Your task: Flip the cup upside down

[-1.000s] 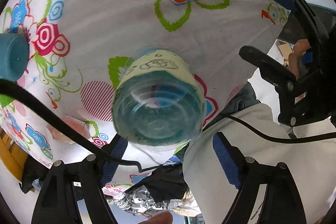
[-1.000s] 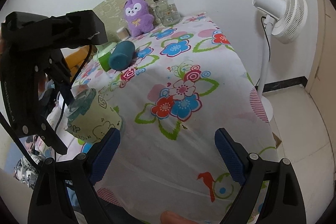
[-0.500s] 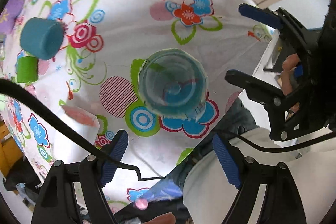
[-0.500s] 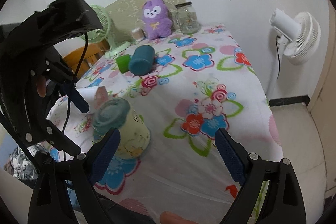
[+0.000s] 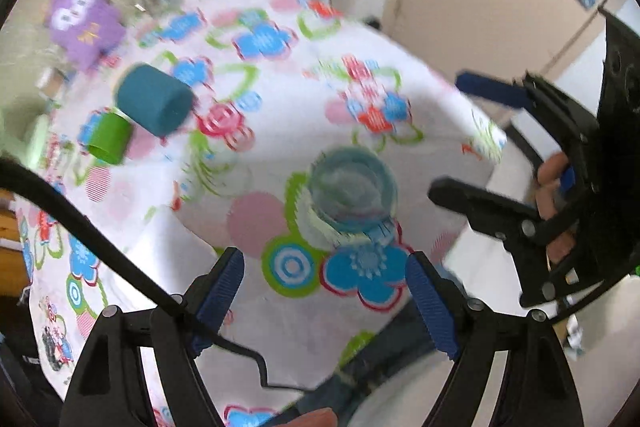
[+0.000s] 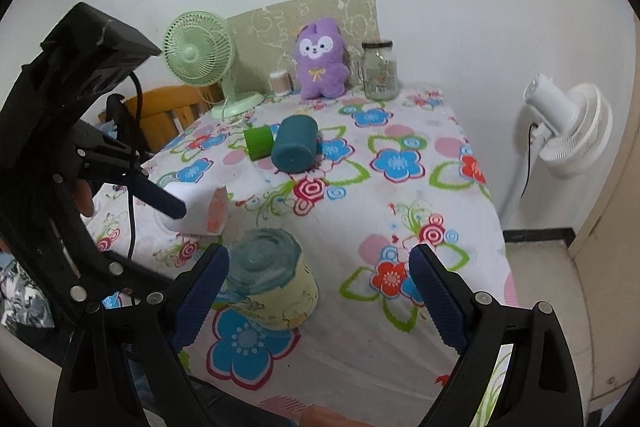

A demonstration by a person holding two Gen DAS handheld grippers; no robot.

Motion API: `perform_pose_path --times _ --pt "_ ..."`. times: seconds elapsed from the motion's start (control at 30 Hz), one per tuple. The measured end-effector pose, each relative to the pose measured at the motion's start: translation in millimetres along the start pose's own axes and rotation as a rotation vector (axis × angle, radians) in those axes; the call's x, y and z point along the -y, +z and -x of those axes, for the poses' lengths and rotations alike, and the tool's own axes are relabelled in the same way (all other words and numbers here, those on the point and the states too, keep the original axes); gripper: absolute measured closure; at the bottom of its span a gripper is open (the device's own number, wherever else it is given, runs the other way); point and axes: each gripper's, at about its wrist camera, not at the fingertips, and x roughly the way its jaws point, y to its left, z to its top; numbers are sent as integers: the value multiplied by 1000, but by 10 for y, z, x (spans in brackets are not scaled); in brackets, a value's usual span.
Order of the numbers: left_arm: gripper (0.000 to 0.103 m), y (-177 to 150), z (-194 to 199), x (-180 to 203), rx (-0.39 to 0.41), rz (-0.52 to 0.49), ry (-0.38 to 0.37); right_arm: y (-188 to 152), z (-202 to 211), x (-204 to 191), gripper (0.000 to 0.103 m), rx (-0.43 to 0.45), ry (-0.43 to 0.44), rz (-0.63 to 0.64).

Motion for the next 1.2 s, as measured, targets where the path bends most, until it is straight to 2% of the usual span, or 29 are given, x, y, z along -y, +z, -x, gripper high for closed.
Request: perform_pose_path --times 0.2,0.4,0.6,0.77,1.2 --pt "19 -220 276 -79 251 87 74 83 51 -198 10 25 -32 46" --pt "17 -480 461 -235 416 229 119 205 56 -352 10 61 -51 33" --pt "14 -689 651 -438 565 380 277 349 44 -511 7 114 -73 7" --pt "12 -830 731 -616 632 487 333 464 39 -657 7 169 -102 -3" --pt "11 -1057 834 -721 706 583 448 629 69 -991 7 232 -129 43"
